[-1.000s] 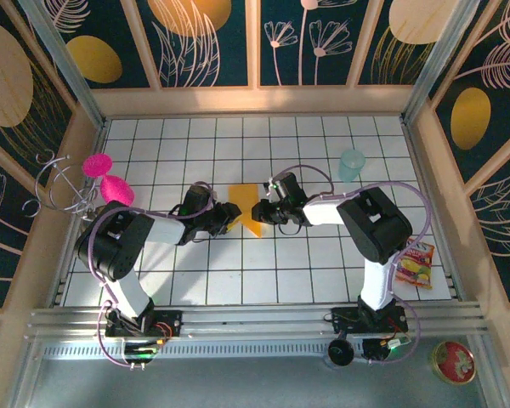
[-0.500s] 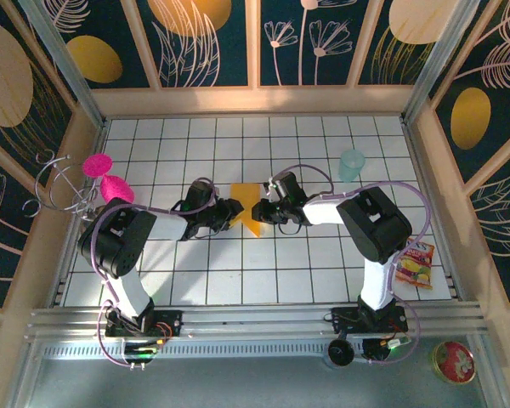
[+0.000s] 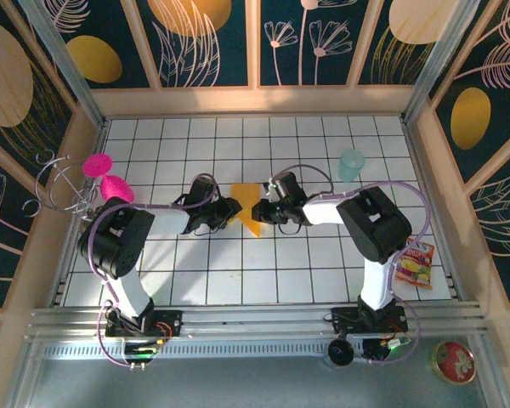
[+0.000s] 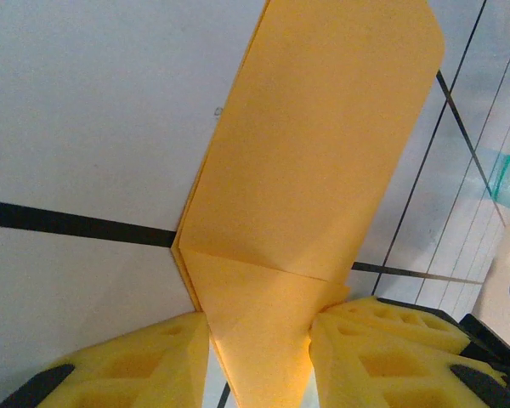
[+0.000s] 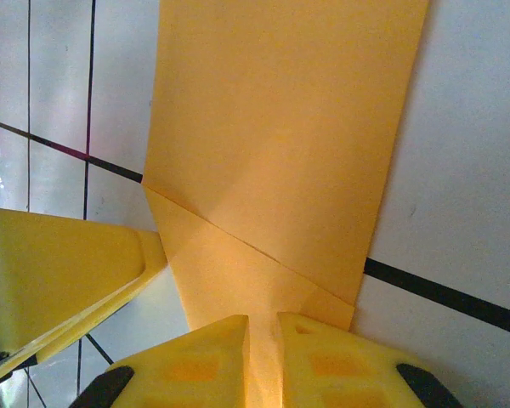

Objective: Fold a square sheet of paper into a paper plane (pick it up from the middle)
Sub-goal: Fourth fold the wing at the center of the table.

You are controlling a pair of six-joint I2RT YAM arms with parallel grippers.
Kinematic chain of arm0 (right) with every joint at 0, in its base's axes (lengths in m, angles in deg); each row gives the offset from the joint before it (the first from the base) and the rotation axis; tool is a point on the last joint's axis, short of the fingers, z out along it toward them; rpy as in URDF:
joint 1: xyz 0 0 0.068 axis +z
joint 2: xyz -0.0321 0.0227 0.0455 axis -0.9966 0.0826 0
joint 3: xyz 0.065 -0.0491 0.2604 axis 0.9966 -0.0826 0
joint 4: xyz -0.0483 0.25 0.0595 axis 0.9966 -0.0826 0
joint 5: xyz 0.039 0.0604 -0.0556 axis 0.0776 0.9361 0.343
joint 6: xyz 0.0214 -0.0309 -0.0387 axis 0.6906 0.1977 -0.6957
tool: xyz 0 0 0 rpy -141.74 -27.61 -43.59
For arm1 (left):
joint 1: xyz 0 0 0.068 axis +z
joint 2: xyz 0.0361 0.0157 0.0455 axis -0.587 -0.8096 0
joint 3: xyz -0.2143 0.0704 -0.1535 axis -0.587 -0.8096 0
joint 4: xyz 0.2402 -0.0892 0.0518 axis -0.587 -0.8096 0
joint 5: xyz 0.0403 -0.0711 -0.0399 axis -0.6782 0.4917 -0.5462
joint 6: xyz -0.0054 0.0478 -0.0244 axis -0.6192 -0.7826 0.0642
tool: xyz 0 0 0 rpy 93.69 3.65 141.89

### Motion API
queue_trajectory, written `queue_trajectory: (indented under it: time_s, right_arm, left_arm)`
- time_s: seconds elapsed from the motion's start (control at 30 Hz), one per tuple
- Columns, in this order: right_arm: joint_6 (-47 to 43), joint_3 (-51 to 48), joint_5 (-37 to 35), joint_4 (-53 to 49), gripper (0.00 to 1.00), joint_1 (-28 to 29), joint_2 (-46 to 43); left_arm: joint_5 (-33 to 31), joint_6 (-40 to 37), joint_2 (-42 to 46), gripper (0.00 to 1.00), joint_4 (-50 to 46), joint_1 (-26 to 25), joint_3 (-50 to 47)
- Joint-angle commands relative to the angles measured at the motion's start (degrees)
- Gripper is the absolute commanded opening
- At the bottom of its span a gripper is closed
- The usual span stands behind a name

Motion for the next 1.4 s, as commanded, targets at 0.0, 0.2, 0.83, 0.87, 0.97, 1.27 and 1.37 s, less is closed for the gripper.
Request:
queue_trajectory:
  time_s: [0.0,0.2,0.83,0.87,0.97,1.27,1.37]
  right_arm:
    - [-1.24,0.01,-2.25,-2.76,0.17,-0.39,2.53]
    - [-1.40,-0.10,-2.16,-2.66,0.17,-0.46,2.61]
    - [-1.59,-0.49,-2.52,-2.76,0.16,-0.49,3.05]
    - [-1.66,-0.40,-2.52,-2.83,0.16,-0.48,3.07]
    - [-1.77,-0.35,-2.60,-2.94,0.16,-0.48,3.08]
    - [-1.77,-0.51,-2.69,-2.88,0.16,-0.56,3.22]
    - [-1.77,-0.48,-2.60,-2.89,0.16,-0.65,3.33]
  left_arm:
    - [-1.06,-1.11,-1.36,0.37,-3.08,0.17,0.84]
    - [3.53,-2.25,-1.45,0.39,-0.79,0.18,2.63]
    - [-5.74,-8.39,0.14,0.39,-12.85,1.05,5.08]
    - [-5.93,-8.59,0.01,0.39,-13.22,1.05,5.27]
    - [-4.46,-8.95,-1.03,0.39,-12.63,0.96,6.08]
    - [-0.56,-9.04,-4.19,0.37,-10.83,0.78,8.61]
    - [0.09,-8.83,-4.44,0.36,-10.25,0.79,8.66]
